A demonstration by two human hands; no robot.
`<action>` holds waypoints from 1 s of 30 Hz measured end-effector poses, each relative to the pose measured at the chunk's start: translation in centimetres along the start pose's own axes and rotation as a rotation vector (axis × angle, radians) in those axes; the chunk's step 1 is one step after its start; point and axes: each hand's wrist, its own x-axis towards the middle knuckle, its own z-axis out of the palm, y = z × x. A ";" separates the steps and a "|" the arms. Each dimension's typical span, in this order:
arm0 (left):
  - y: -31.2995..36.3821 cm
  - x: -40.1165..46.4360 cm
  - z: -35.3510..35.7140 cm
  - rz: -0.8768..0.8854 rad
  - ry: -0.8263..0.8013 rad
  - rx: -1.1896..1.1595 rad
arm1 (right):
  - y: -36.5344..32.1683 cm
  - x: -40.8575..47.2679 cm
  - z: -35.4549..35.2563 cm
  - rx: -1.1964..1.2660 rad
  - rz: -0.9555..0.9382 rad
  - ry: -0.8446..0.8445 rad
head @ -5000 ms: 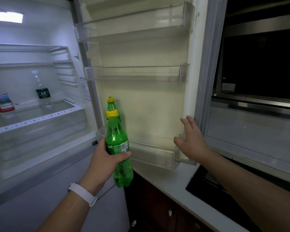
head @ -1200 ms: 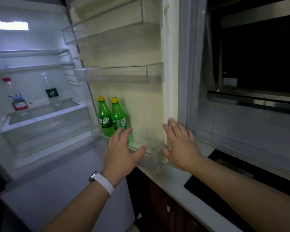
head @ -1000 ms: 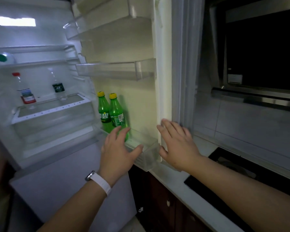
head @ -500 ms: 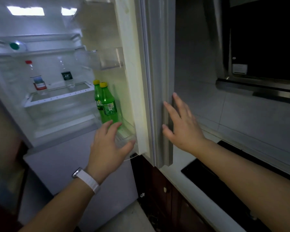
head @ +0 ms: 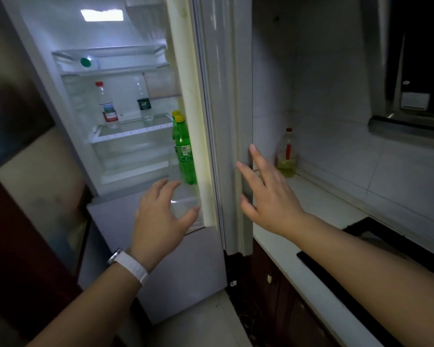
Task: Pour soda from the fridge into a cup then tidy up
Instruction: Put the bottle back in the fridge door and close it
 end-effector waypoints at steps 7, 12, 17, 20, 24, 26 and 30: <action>-4.7 -1.0 -3.0 -0.069 -0.001 0.082 | -4.0 2.3 2.5 0.064 -0.160 0.076; -8.1 -2.1 -5.4 -0.089 0.047 0.189 | -8.5 4.8 4.7 0.129 -0.109 0.001; -11.1 -2.8 -7.4 -0.112 0.068 0.252 | -12.7 7.4 7.0 0.206 -0.121 0.014; -12.7 -3.0 -8.5 -0.127 0.070 0.299 | -15.1 8.8 8.5 0.232 -0.086 -0.006; -14.5 -3.2 -9.3 -0.155 0.050 0.321 | -17.8 10.8 10.8 0.191 0.010 -0.054; -15.5 -3.0 -9.4 -0.179 0.034 0.304 | -19.3 11.8 11.7 0.182 0.045 -0.071; -17.3 -2.6 -9.4 -0.212 0.034 0.297 | -21.6 13.5 13.6 0.212 0.062 -0.082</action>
